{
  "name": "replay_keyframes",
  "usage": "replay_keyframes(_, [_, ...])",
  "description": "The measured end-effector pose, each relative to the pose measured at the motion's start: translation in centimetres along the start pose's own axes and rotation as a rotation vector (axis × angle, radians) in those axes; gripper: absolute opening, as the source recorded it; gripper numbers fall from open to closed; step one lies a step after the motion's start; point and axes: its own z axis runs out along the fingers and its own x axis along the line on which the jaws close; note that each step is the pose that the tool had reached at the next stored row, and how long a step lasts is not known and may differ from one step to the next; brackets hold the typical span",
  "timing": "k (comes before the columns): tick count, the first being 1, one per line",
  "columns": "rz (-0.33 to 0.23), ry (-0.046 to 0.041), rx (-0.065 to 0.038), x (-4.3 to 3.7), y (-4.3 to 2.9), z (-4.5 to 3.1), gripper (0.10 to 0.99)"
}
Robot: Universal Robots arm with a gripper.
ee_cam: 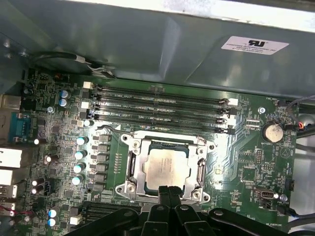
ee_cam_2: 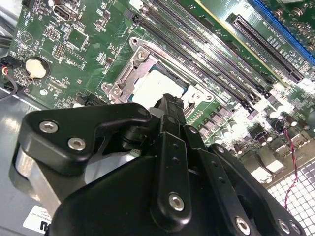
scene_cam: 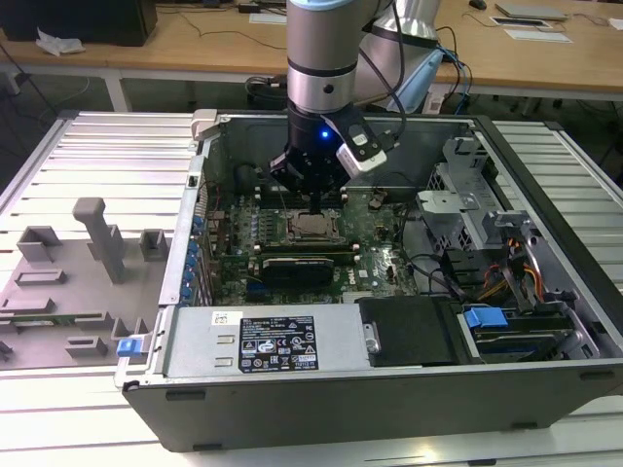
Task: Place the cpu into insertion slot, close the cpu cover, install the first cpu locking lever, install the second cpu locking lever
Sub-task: 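Install the first cpu locking lever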
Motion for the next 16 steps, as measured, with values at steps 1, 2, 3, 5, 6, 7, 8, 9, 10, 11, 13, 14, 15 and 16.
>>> replay_keyframes(1, [0.0,0.0001,0.0,0.0,0.0,0.0,0.106])
replay_keyframes(2, [0.0,0.0001,0.0,0.0,0.0,0.0,0.106])
replay_keyframes(3, [0.0,0.0,0.0,0.0,0.0,0.0,0.106])
replay_keyframes(5, [0.0,0.0002,0.0,0.0,0.0,0.01,0.106])
replay_keyframes(6, [0.0,0.0001,0.0,0.0,0.0,0.02,0.106])
replay_keyframes(7, [0.0,0.0001,0.0,0.0,0.0,0.03,0.106])
replay_keyframes(8, [0.0,0.0001,0.0,0.0,0.0,0.04,0.106])
replay_keyframes(9, [0.0,0.0001,0.0,0.0,0.0,0.04,0.106])
replay_keyframes(10, [0.0,0.0001,0.0,0.02,0.0,0.05,0.106])
replay_keyframes(11, [0.0,-0.0001,0.0,0.14,0.02,0.06,0.106])
replay_keyframes(13, [0.001,0.0,0.0,0.44,0.05,0.04,0.106])
replay_keyframes(14, [0.001,0.0,0.0,0.71,0.08,0.03,0.106])
replay_keyframes(15, [0.001,0.0,0.0,0.88,0.1,0.02,0.106])
replay_keyframes(16, [0.003,-0.0001,0.0,1.79,0.19,-0.01,0.106])
